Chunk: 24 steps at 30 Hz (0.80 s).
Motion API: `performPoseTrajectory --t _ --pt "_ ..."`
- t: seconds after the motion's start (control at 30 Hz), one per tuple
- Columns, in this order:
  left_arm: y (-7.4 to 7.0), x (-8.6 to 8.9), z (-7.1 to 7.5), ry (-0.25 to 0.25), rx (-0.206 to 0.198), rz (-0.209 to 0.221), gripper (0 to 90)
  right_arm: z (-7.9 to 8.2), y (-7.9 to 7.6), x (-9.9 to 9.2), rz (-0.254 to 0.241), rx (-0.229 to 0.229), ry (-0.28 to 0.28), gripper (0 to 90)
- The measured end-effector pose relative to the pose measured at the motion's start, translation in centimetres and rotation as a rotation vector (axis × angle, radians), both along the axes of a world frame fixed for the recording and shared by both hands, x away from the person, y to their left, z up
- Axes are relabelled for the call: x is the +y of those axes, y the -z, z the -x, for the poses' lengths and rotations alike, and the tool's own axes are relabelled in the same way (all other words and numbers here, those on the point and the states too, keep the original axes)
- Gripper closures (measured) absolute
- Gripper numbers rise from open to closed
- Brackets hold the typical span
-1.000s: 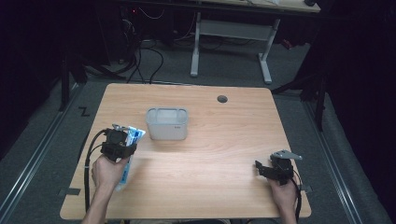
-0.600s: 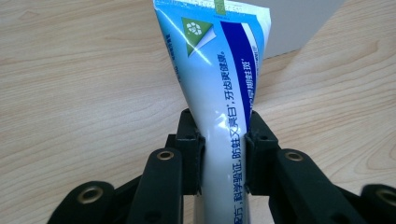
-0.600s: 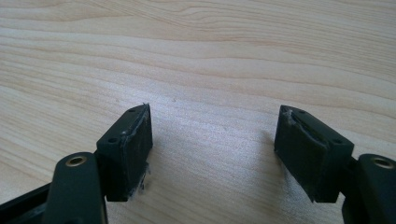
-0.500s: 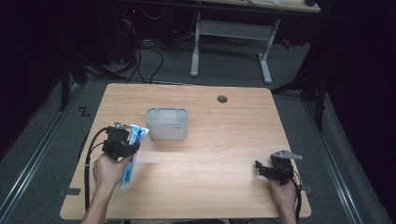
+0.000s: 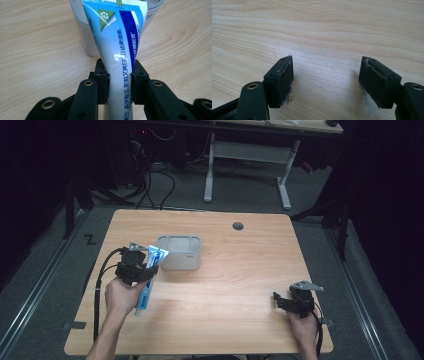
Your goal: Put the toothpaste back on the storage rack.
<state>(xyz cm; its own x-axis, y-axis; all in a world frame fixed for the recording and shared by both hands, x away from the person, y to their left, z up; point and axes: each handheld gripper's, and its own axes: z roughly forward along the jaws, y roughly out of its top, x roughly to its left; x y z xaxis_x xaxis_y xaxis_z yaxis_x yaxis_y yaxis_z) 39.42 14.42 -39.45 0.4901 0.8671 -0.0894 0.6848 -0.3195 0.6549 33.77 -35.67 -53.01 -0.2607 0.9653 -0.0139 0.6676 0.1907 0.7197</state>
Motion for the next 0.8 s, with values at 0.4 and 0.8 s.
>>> performPoseTrajectory --t 0.4,0.8 --pt "-0.6 -1.5 -1.3 0.048 -0.009 0.053 72.4 0.0 0.0 0.0 -0.001 0.0 0.0 27.8" --pt "-2.2 -2.3 -2.4 0.066 -0.078 0.092 73.0 0.0 0.0 0.0 -0.001 0.0 -0.002 27.9"
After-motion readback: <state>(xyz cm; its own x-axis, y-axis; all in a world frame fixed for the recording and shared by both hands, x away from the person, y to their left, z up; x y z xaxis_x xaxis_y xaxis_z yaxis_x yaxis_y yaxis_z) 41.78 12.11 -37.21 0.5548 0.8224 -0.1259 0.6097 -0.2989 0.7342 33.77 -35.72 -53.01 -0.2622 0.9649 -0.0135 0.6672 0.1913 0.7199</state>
